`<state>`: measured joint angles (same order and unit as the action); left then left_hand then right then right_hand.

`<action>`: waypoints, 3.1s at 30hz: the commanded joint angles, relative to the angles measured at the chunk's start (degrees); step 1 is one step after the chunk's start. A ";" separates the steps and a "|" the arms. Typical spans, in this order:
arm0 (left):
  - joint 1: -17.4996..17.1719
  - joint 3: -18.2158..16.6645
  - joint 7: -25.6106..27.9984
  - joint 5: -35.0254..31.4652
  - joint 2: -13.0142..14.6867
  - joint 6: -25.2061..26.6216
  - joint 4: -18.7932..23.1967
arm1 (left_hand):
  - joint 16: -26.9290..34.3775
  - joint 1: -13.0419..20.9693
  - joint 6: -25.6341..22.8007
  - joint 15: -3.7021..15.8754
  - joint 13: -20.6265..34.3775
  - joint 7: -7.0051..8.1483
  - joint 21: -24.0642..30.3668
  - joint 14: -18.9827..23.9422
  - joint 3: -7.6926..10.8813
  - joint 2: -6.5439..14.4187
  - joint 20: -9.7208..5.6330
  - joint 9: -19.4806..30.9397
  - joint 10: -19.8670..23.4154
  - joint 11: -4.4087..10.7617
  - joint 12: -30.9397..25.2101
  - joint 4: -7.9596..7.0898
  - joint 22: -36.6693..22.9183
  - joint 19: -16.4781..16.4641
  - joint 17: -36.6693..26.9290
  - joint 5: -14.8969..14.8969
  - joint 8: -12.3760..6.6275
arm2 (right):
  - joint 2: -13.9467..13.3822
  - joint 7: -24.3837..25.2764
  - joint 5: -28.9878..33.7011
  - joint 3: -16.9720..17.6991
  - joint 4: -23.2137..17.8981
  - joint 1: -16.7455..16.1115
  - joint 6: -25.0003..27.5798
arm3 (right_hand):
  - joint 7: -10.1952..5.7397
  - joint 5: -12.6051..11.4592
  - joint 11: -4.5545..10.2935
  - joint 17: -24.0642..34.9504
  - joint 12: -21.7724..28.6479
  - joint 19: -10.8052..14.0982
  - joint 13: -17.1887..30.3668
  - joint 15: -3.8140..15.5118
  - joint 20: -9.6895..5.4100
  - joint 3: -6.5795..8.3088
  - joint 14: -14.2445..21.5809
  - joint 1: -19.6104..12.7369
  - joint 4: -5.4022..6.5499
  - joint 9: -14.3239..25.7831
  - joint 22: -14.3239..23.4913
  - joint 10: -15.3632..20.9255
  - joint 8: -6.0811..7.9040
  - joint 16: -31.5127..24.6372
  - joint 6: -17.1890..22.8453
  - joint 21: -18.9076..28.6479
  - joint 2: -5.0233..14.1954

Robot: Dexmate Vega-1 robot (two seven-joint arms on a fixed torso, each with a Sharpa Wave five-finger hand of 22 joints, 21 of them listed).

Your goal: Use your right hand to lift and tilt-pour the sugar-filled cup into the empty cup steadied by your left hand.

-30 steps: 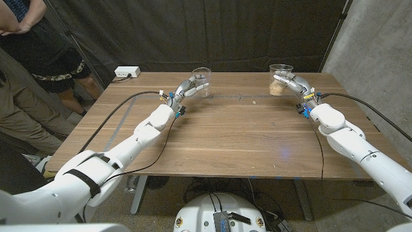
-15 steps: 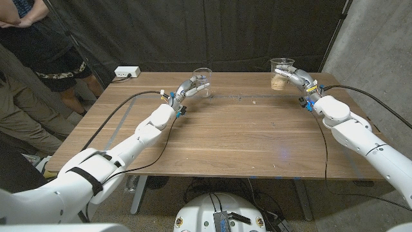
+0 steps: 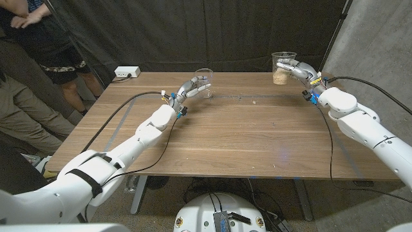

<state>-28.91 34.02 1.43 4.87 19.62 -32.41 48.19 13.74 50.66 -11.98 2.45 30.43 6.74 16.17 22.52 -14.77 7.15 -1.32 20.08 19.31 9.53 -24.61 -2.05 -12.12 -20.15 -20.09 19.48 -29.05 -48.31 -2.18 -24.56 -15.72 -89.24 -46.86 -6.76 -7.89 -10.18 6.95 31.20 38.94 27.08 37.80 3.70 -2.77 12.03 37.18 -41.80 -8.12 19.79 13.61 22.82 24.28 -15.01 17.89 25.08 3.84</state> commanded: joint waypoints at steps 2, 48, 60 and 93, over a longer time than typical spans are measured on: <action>-0.51 0.14 -0.01 0.06 -0.03 0.39 0.73 | -0.43 0.32 -0.52 7.60 0.22 -0.11 0.19 0.50 -0.31 0.18 0.08 0.08 0.35 0.06 -0.41 0.08 -0.20 -0.34 -0.39 -0.14 -0.46 | -2.82 -3.13 -2.70 1.04 -3.25 1.74 5.27 | 0.47 -0.07 -0.76 0.29 0.01 -0.12 0.37 9.63 -3.82 0.46 0.45 0.02 0.31 0.32 0.02 0.01 -0.25 0.21 -0.04 0.30 0.71; -1.81 0.58 -0.91 0.47 0.30 2.49 4.16 | -0.92 0.60 -0.72 7.42 0.69 -0.17 0.55 0.94 -0.58 0.48 0.01 -0.29 0.67 -0.05 -0.99 -0.19 -0.25 -0.34 -1.23 -1.05 -0.97 | -2.88 -14.02 -3.78 -2.67 -4.52 12.68 8.12 | 1.17 0.09 -1.43 0.40 -0.06 0.09 0.67 9.62 -3.87 0.57 1.20 0.41 0.40 0.39 -0.15 0.63 -0.49 0.26 0.40 0.64 0.83; -2.25 0.70 -1.98 1.01 0.72 2.80 5.27 | -0.99 0.75 -1.29 7.40 0.80 -0.16 0.68 1.20 -0.63 0.54 -0.10 -0.41 1.33 -0.05 -1.37 -0.23 -0.26 -0.41 -1.44 -1.26 -1.31 | -1.86 -16.57 -3.23 -4.15 -3.64 14.77 8.06 | 1.15 0.05 -1.35 0.42 -0.22 0.02 0.70 9.63 -3.87 0.62 1.23 0.47 0.37 0.41 -0.18 0.57 -0.65 0.33 0.34 0.70 0.85; -4.57 0.79 -2.05 1.39 2.59 5.12 10.61 | -1.20 1.07 -1.95 7.34 1.03 -0.37 1.05 1.56 -0.67 0.73 -0.32 -0.78 1.71 -0.16 -1.74 -0.36 -0.31 -0.68 -1.87 -1.72 -1.73 | -0.14 -22.76 1.04 -9.22 -3.21 18.73 8.14 | 1.06 0.03 -1.43 0.56 -0.41 -0.24 0.89 9.64 -3.70 0.75 1.40 0.53 0.28 0.47 -0.28 0.85 -0.84 0.37 0.72 0.80 0.89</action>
<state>-32.95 34.77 -0.63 6.07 21.86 -27.78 57.61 12.87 51.36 -13.31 2.65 31.22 6.45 17.01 23.54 -15.01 7.80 -1.63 19.12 20.62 9.41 -26.12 -2.29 -12.10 -20.45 -21.68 17.77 -30.38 -48.71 -22.94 -25.18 -23.31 -92.46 -29.37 0.88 -6.87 -9.92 5.52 31.48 38.34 27.08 38.34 3.68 -2.77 12.03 37.98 -41.28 -8.12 20.07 13.32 23.24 23.62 -14.61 18.11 25.65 4.38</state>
